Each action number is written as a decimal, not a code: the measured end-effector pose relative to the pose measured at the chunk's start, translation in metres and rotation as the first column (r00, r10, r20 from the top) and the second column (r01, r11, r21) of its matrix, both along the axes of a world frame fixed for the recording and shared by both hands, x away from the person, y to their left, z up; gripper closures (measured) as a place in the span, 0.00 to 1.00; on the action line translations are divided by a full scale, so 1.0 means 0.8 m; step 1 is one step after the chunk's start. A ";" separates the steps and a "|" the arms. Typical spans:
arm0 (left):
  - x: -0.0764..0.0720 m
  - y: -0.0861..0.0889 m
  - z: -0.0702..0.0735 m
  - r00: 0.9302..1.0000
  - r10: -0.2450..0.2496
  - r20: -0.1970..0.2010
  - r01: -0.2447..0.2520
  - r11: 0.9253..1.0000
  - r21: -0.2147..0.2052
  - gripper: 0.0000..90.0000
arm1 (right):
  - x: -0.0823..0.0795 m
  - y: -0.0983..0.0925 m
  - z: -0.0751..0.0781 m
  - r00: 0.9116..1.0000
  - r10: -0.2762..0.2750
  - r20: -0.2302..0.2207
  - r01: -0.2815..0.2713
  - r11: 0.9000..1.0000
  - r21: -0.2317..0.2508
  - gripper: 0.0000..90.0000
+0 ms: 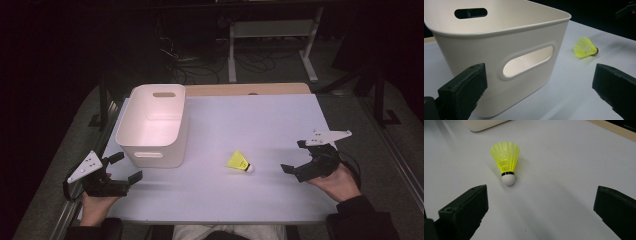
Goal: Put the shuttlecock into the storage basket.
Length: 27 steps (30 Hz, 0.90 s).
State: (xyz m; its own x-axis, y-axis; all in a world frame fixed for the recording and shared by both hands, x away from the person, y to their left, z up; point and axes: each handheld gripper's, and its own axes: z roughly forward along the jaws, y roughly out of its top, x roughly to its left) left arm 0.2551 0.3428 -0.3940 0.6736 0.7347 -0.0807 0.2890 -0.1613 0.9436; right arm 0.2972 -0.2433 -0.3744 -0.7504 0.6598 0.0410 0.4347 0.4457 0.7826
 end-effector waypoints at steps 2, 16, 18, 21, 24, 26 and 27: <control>0.000 0.000 0.000 1.000 0.000 -0.001 0.000 1.000 0.000 0.00 | 0.001 0.002 0.001 1.000 0.010 -0.004 -0.010 1.000 -0.003 0.00; 0.000 -0.001 0.000 1.000 -0.002 -0.004 0.002 1.000 -0.004 0.00 | 0.008 0.019 0.012 0.998 0.054 -0.013 -0.055 0.998 -0.026 0.00; 0.000 -0.001 0.000 1.000 -0.002 -0.005 0.002 1.000 -0.004 0.00 | 0.009 0.021 0.012 0.998 0.056 -0.013 -0.056 0.998 -0.031 0.00; 0.000 -0.001 0.000 1.000 -0.002 -0.005 0.002 1.000 -0.004 0.00 | 0.011 0.022 0.012 0.998 0.055 -0.020 -0.056 0.998 -0.036 0.00; 0.000 -0.001 0.000 1.000 -0.003 -0.005 0.003 1.000 -0.005 0.00 | 0.014 0.024 0.014 0.998 0.057 -0.022 -0.058 0.998 -0.035 0.00; 0.000 -0.001 -0.001 1.000 -0.004 -0.005 0.004 1.000 -0.004 0.00 | 0.016 0.026 0.017 0.998 0.061 -0.020 -0.062 0.997 -0.036 0.00; 0.000 -0.001 -0.001 1.000 -0.004 -0.005 0.004 1.000 -0.004 0.00 | 0.017 0.028 0.018 0.998 0.065 -0.018 -0.066 0.997 -0.035 0.00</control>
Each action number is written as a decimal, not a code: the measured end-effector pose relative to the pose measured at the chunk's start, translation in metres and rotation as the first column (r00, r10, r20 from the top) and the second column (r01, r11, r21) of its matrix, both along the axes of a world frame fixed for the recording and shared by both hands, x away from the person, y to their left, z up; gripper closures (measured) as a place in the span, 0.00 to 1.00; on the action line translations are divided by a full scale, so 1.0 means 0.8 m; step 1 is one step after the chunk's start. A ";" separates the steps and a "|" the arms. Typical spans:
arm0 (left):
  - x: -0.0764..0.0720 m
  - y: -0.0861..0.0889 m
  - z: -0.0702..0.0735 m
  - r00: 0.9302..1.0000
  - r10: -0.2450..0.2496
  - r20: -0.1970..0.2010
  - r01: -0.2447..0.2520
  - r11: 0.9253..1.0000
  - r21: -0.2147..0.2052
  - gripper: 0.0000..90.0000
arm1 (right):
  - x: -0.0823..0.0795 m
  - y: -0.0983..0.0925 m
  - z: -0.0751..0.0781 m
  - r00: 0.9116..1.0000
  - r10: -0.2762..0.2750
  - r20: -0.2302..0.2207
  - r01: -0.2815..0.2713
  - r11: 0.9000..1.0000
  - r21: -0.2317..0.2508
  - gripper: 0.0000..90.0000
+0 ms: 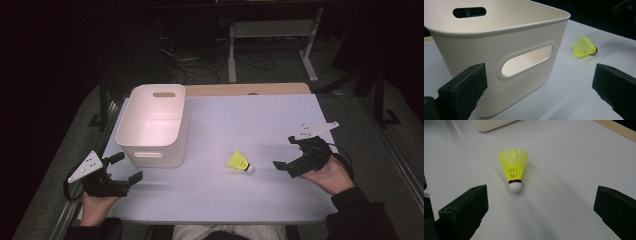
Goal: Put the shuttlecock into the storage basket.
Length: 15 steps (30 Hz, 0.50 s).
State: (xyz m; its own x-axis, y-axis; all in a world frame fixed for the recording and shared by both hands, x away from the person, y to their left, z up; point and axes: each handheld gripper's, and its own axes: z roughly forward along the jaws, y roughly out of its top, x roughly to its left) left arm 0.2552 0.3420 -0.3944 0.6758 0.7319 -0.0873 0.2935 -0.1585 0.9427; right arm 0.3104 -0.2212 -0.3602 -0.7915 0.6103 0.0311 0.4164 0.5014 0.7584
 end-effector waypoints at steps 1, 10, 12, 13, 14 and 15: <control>0.000 0.000 0.000 1.000 0.001 0.000 -0.001 1.000 -0.001 0.00 | 0.001 0.002 0.001 1.000 0.003 0.000 -0.003 1.000 -0.003 0.00; 0.000 0.001 0.000 1.000 -0.001 0.003 0.001 1.000 0.000 0.00 | 0.008 0.018 0.002 0.999 0.028 -0.016 -0.028 0.999 -0.025 0.00; 0.000 0.001 0.000 1.000 -0.001 0.002 0.001 1.000 0.000 0.00 | 0.011 0.022 0.002 0.999 0.035 -0.017 -0.035 0.999 -0.025 0.00; 0.000 0.001 0.000 1.000 -0.001 0.003 0.001 1.000 0.000 0.00 | 0.012 0.024 0.003 0.999 0.036 -0.018 -0.037 0.999 -0.024 0.00; 0.000 0.001 0.000 1.000 -0.001 0.003 0.001 1.000 0.000 0.00 | 0.012 0.026 0.003 0.999 0.039 -0.018 -0.039 0.999 -0.025 0.00; 0.000 0.001 0.000 1.000 -0.001 0.003 0.001 1.000 0.000 0.00 | 0.013 0.028 0.003 0.999 0.043 -0.020 -0.044 0.999 -0.025 0.00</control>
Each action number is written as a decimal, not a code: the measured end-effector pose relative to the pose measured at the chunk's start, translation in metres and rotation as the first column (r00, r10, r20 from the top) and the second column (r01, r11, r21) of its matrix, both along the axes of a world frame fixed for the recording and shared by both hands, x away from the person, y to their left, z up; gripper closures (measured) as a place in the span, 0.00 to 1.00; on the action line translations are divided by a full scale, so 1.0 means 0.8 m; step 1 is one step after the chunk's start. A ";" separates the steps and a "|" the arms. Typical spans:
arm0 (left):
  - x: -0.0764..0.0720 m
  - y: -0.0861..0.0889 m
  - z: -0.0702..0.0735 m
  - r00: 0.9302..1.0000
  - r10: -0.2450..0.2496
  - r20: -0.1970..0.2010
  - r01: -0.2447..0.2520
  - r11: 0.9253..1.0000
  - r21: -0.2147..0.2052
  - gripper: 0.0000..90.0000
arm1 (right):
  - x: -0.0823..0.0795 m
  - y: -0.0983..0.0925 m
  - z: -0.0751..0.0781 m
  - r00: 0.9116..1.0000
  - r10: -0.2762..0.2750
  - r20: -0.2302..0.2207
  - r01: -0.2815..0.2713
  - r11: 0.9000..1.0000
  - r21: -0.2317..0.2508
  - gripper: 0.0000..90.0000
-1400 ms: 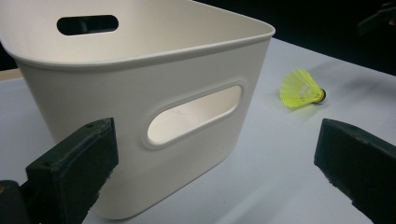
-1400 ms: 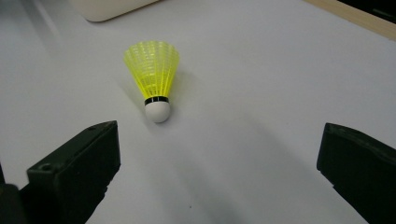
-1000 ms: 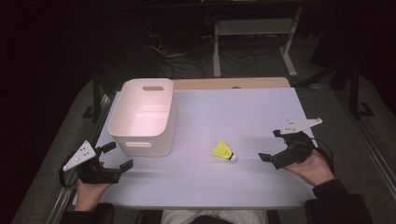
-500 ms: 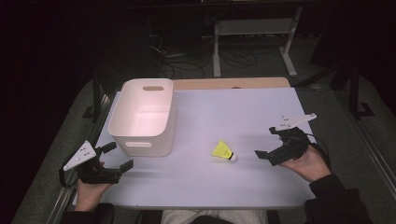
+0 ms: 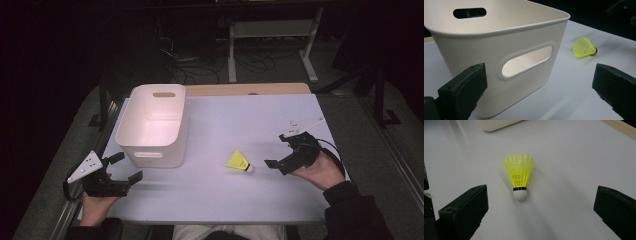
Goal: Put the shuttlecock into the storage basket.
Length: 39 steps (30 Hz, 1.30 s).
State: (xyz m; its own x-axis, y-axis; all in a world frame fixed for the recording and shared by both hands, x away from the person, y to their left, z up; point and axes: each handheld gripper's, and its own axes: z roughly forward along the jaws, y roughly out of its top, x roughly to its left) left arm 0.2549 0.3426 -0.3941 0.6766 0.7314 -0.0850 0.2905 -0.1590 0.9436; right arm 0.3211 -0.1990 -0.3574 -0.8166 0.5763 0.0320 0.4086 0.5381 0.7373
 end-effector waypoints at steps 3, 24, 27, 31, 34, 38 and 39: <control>0.000 0.000 0.000 1.000 0.000 0.000 0.000 1.000 0.000 0.00 | 0.003 0.006 0.000 1.000 0.010 -0.005 -0.010 1.000 -0.007 0.00; 0.000 0.001 0.000 1.000 -0.001 0.001 0.001 1.000 0.002 0.00 | 0.014 0.038 -0.009 0.997 0.063 -0.033 -0.064 0.997 -0.035 0.00; 0.000 0.000 0.000 1.000 -0.002 0.000 0.002 1.000 0.001 0.00 | 0.015 0.042 -0.010 0.997 0.069 -0.036 -0.071 0.997 -0.040 0.00; 0.000 0.000 0.000 1.000 -0.002 0.000 0.002 1.000 0.001 0.00 | 0.016 0.047 -0.013 0.996 0.076 -0.040 -0.078 0.996 -0.053 0.00; 0.000 0.000 0.000 1.000 -0.003 0.000 0.003 1.000 0.001 0.00 | 0.017 0.049 -0.014 0.996 0.083 -0.035 -0.085 0.995 -0.052 0.00; 0.000 0.001 0.000 1.000 -0.002 0.001 0.002 1.000 0.001 0.00 | 0.018 0.053 -0.016 0.995 0.090 -0.041 -0.092 0.994 -0.061 0.00; 0.000 0.001 0.000 1.000 -0.002 0.001 0.002 1.000 0.001 0.00 | 0.018 0.054 -0.017 0.995 0.090 -0.044 -0.093 0.994 -0.065 0.00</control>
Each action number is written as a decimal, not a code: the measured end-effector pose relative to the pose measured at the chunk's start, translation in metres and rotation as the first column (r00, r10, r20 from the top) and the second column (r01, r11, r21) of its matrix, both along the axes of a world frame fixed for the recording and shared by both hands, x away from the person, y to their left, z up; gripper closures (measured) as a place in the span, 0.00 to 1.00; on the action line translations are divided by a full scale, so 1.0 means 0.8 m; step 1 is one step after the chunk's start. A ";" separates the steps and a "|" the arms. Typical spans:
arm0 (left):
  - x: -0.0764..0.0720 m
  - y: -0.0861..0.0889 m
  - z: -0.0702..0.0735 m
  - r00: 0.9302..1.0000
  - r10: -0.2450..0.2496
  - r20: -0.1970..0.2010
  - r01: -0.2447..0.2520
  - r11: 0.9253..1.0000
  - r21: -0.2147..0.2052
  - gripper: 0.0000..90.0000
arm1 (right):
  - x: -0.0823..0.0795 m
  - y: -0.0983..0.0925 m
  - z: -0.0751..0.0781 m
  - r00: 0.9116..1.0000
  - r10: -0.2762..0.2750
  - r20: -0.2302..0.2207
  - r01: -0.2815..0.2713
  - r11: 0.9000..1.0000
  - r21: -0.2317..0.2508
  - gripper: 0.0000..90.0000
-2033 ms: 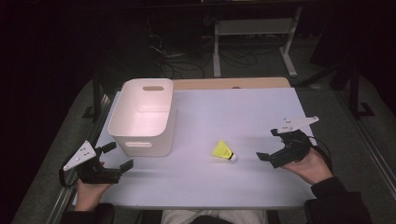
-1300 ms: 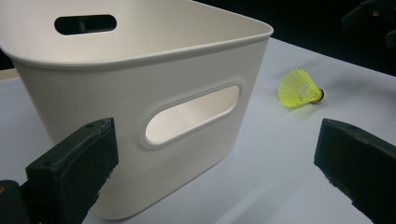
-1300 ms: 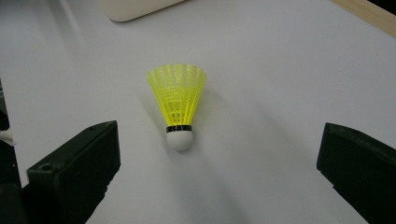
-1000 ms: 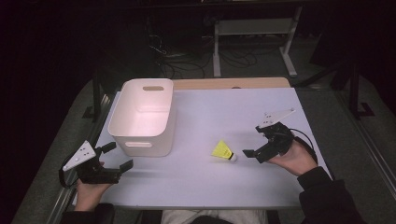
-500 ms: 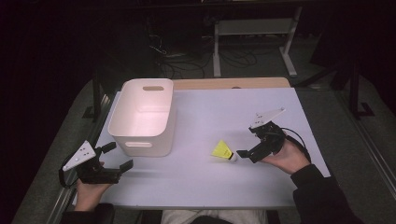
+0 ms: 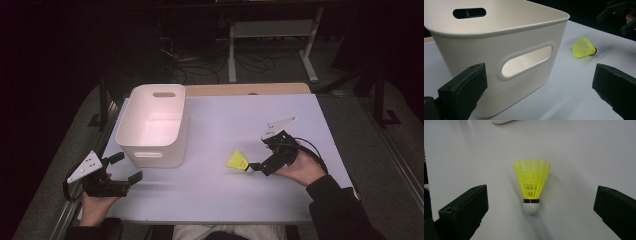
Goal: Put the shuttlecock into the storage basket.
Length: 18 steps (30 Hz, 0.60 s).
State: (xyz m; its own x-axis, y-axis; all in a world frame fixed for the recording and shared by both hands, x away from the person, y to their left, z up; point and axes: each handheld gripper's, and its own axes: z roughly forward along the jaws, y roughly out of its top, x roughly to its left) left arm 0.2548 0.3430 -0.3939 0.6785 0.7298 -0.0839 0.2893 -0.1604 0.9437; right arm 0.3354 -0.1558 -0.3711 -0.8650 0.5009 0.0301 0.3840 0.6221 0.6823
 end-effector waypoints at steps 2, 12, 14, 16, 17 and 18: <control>0.000 0.000 0.000 1.000 -0.001 -0.001 0.001 1.000 -0.001 0.00 | 0.001 0.002 -0.002 1.000 0.008 0.000 -0.008 1.000 -0.006 0.00; 0.000 0.000 0.000 1.000 -0.002 0.001 0.002 1.000 -0.002 0.00 | 0.003 0.012 -0.011 1.000 0.023 -0.015 -0.023 0.999 -0.024 0.00; 0.000 0.000 0.000 1.000 -0.003 0.001 0.003 1.000 -0.002 0.00 | 0.003 0.013 -0.012 1.000 0.026 -0.015 -0.027 0.999 -0.026 0.00; 0.000 0.000 0.000 1.000 -0.004 0.001 0.004 1.000 -0.003 0.00 | 0.004 0.016 -0.016 0.999 0.031 -0.021 -0.032 0.999 -0.030 0.00; 0.000 0.000 0.000 1.000 -0.003 0.002 0.003 1.000 -0.003 0.00 | 0.004 0.018 -0.017 0.999 0.031 -0.024 -0.032 0.999 -0.032 0.00; 0.000 0.000 0.000 1.000 -0.003 0.002 0.003 1.000 -0.002 0.00 | 0.005 0.018 -0.018 0.999 0.033 -0.026 -0.034 0.999 -0.034 0.00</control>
State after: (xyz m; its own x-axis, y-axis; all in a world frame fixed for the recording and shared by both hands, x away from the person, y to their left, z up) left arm 0.2544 0.3431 -0.3937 0.6805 0.7278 -0.0847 0.2874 -0.1589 0.9445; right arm 0.3392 -0.1410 -0.3856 -0.8806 0.4724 0.0355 0.3793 0.6580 0.6505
